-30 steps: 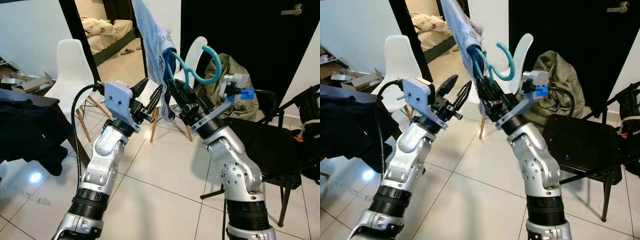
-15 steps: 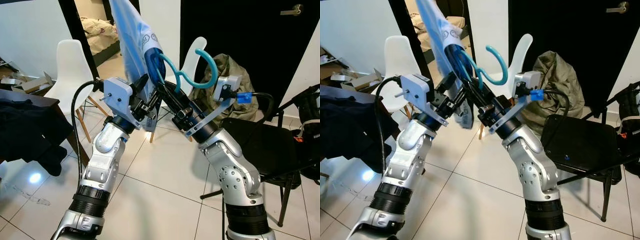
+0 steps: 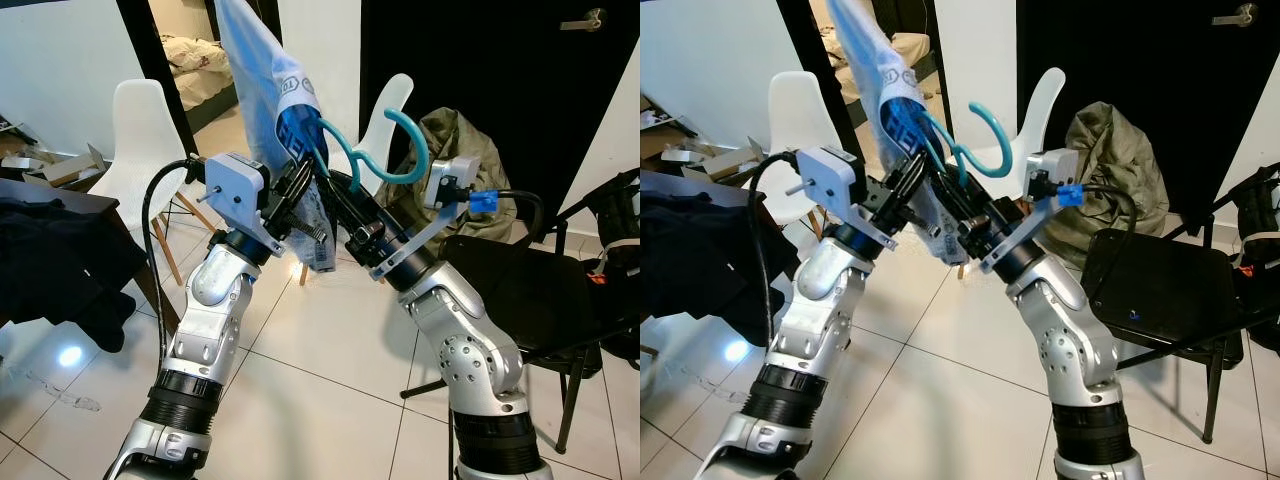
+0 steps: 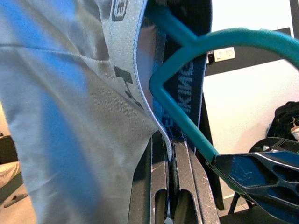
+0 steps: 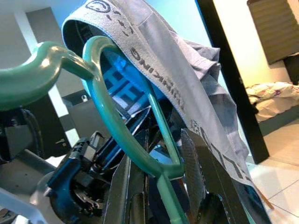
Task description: Hang hanger
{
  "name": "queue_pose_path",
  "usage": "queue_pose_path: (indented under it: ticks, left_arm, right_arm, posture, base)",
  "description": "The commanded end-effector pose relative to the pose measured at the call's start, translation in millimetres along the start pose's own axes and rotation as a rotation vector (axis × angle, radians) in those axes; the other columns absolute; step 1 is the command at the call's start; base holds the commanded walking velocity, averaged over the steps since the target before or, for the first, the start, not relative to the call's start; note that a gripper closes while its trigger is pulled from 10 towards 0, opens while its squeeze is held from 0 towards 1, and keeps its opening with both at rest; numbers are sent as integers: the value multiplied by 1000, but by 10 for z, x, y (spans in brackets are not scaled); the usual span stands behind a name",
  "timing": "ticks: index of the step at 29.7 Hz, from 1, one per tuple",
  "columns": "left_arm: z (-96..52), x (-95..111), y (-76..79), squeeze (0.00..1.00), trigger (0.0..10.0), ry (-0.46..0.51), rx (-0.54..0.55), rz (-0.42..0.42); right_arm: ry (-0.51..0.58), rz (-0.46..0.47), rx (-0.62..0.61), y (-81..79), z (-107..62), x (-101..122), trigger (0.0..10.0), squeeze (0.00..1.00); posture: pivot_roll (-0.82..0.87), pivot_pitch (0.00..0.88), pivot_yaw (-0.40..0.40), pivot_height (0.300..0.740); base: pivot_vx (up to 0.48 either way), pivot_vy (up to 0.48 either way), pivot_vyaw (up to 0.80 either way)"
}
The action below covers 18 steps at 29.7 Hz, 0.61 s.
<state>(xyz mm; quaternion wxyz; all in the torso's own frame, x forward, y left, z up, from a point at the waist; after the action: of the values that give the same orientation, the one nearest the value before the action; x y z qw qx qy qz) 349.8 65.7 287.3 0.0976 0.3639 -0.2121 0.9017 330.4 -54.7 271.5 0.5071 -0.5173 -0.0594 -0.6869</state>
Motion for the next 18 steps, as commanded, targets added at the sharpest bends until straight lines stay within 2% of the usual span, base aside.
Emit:
queue_pose_path:
  ticks: [1, 3, 5, 7, 11, 12, 14, 16, 18]
  left_arm:
    - [-22, 50, -97, 0, 0, 15, 27, 25]
    - [-34, 46, -107, 0, 0, 11, 28, 30]
    - [-70, 37, -126, 0, 0, 2, 31, 39]
    - [-70, 37, -126, 0, 0, 2, 31, 39]
    - [-329, -79, -138, 0, 0, -76, 12, 65]
    - [-385, -108, -129, 0, 0, -94, 6, 67]
    - [-385, -108, -129, 0, 0, -94, 6, 67]
    - [-546, -191, -32, 0, 0, -142, -41, 77]
    - [-601, -215, 14, 0, 0, -156, -61, 81]
  right_arm:
    - [-6, 1, -33, 60, 10, -20, 0, 0]
    - [-3, -1, -48, 91, 6, -15, 0, 0]
    - [6, -9, -105, 200, -12, 5, 0, 0]
    - [6, -9, -105, 200, -12, 5, 0, 0]
    - [109, 33, -239, 467, -79, 200, 0, 0]
    - [127, 44, -249, 491, -89, 233, 0, 0]
    - [127, 44, -249, 491, -89, 233, 0, 0]
    - [160, 65, -269, 539, -103, 294, 0, 0]
    - [168, 71, -274, 552, -105, 309, 0, 0]
  posture:
    - [-19, 33, 77, 740]
    - [-19, 33, 77, 740]
    - [-17, 35, 76, 740]
    - [-17, 35, 76, 740]
    - [-3, 40, 73, 740]
    - [-3, 40, 73, 740]
    - [-3, 40, 73, 740]
    - [2, 42, 70, 740]
    - [2, 42, 70, 740]
  base:
    - [0, 0, 0]
    - [0, 0, 0]
    - [0, 0, 0]
    - [0, 0, 0]
    - [0, 0, 0]
    - [0, 0, 0]
    - [0, 0, 0]
    - [0, 0, 0]
    - [0, 0, 0]
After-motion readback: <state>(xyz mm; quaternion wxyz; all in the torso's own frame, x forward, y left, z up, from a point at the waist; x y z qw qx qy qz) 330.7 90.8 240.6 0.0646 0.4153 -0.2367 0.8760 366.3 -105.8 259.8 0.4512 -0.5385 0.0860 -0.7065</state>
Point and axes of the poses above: a point about 5 cm out from each wrist's last joint towards the gripper, its own z axis pointing out of the wrist towards the gripper, its own x axis along the axis of the wrist's last joint, y = z × x, the point moved 5 cm from there along z, pointing out of the wrist towards the gripper, and after that the axes turned 13 degrees about z, right-handed, at the moved point
